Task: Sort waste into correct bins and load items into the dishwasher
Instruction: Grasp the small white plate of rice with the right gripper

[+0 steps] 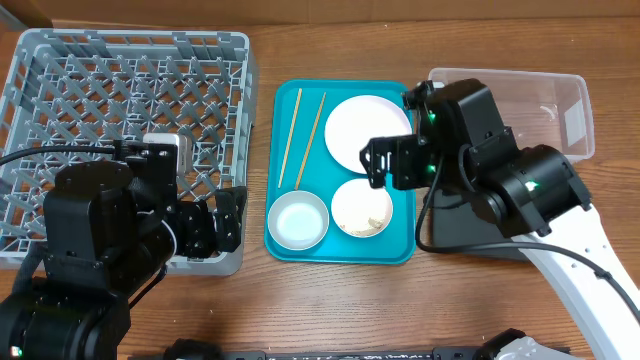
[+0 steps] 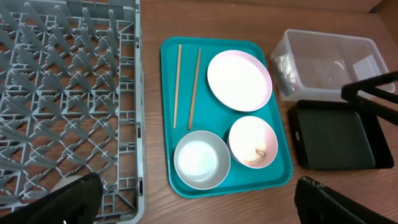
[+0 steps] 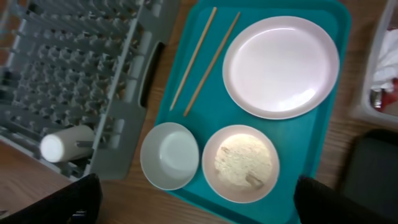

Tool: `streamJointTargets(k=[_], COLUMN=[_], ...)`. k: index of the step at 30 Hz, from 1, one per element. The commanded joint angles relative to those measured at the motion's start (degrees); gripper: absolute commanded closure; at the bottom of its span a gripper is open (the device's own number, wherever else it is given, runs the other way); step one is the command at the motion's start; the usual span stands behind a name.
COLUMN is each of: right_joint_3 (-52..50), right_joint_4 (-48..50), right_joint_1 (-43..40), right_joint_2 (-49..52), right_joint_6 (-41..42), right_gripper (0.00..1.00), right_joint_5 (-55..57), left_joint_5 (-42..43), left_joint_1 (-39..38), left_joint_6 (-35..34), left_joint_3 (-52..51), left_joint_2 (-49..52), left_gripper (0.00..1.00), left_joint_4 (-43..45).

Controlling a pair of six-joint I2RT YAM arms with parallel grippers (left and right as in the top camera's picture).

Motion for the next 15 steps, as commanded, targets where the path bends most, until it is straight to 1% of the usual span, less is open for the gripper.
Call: streamJointTargets(k=[1,2,3,4,6,7,8,9,11,12,14,15], right_joint_3=[-0.28,-0.66,-1.11,-1.53,-2.03,-2.23,-2.23,-2.23,-2.23,-2.23,-2.23,-2.23], right_joint_4=[1.77,1.90,1.95,1.97,1.99,2.27,2.49,2.97,4.35,5.11,5.64,5.31], right_joint_1=[0.63,1.11,1.68,2.32,3.85,4.74,5.51,6.16,7.26,7.69,8.28,8.48], right_joint_2=[1.55,2.47,3.61,4.92,8.28,10.56,12.46,14.43,18.05,19.82,23.08,24.72], right_joint_6=[3.23,3.63,4.70,6.12,8.72,9.33,9.75,10.12,10.58,10.95,14.25,16.72], right_gripper=[0.05,0.16,0.20,0.28,0.46,0.57,0.64,0.68,0.82,0.84,0.84,0.81], right_joint_5=[-4.87,-4.85,-4.48,-4.13,-3.80,-3.82,-3.78,-3.76,-3.48,-3.10,-0.72,0.68], left_joint_5=[-0.42,-0.42,-0.42,-0.42,-0.42,-0.42,-0.42,-0.39,-0.42,-0.42,-0.39,-0.39], left_joint_1=[-0.07,-0.07,-0.07,-0.07,-0.07,-0.07,-0.07,-0.07,-0.07,-0.07,-0.07,-0.07], left_joint_6=[1.09,1.09,1.09,1.09,1.09,1.09,1.09,1.09,1.09,1.09,1.09,1.09], left_joint_3=[0.33,0.33,0.33,0.33,0.33,0.33,0.33,0.33,0.33,0.33,0.33,0.33], left_joint_2=[0.07,0.07,0.07,0.07,0.07,0.07,0.07,0.07,0.07,0.07,0.07,0.07], left_gripper=[0.00,0.00,0.00,0.00,0.00,0.00,0.00,0.00,0.00,0.00,0.00,0.00], left_joint_4=[0.02,0.02,0.02,0.02,0.02,0.02,0.02,0.02,0.02,0.02,0.00,0.02])
